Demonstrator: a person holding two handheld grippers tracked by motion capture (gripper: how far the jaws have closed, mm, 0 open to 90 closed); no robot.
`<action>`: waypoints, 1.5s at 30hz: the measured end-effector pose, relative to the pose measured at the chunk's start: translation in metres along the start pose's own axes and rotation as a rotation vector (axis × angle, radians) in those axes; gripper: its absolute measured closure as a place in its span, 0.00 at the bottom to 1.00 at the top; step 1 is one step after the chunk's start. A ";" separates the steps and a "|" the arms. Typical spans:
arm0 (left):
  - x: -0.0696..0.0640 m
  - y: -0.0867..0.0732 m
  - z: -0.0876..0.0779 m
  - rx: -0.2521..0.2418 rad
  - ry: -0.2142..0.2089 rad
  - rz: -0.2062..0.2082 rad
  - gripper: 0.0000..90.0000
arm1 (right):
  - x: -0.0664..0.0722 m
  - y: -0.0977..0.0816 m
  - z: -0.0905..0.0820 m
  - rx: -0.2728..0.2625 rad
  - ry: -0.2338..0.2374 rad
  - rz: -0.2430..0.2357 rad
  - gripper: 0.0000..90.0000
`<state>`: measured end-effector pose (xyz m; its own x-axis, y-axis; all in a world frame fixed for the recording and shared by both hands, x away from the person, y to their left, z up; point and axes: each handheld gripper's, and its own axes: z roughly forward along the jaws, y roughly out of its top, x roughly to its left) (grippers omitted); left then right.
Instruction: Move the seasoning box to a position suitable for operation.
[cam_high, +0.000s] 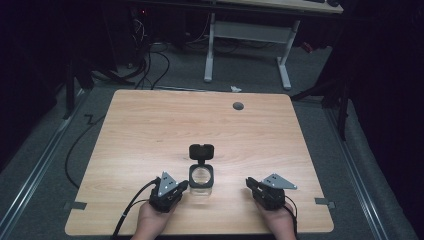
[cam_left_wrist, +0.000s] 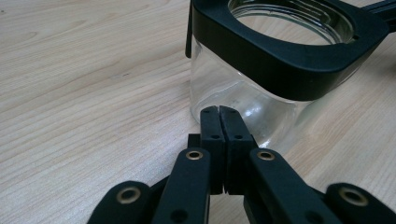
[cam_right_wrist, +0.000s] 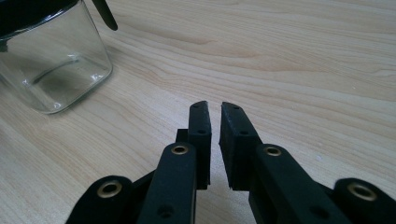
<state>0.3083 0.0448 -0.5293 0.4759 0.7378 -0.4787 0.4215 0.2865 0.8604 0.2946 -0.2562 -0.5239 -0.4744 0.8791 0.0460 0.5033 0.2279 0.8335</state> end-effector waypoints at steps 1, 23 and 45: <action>0.001 0.000 0.000 0.000 0.001 0.001 0.99 | 0.000 0.000 0.000 0.000 0.000 0.000 0.92; -0.007 -0.002 -0.032 -0.019 -0.036 -0.016 1.00 | 0.005 0.003 0.003 -0.001 -0.011 0.016 0.99; -0.019 -0.015 -0.022 0.026 -0.099 -0.009 0.99 | 0.035 0.059 0.028 -0.050 0.013 -0.066 0.98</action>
<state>0.2760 0.0394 -0.5295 0.5451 0.6711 -0.5025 0.4454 0.2760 0.8517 0.3275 -0.2008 -0.4886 -0.5145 0.8575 -0.0030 0.4338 0.2634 0.8617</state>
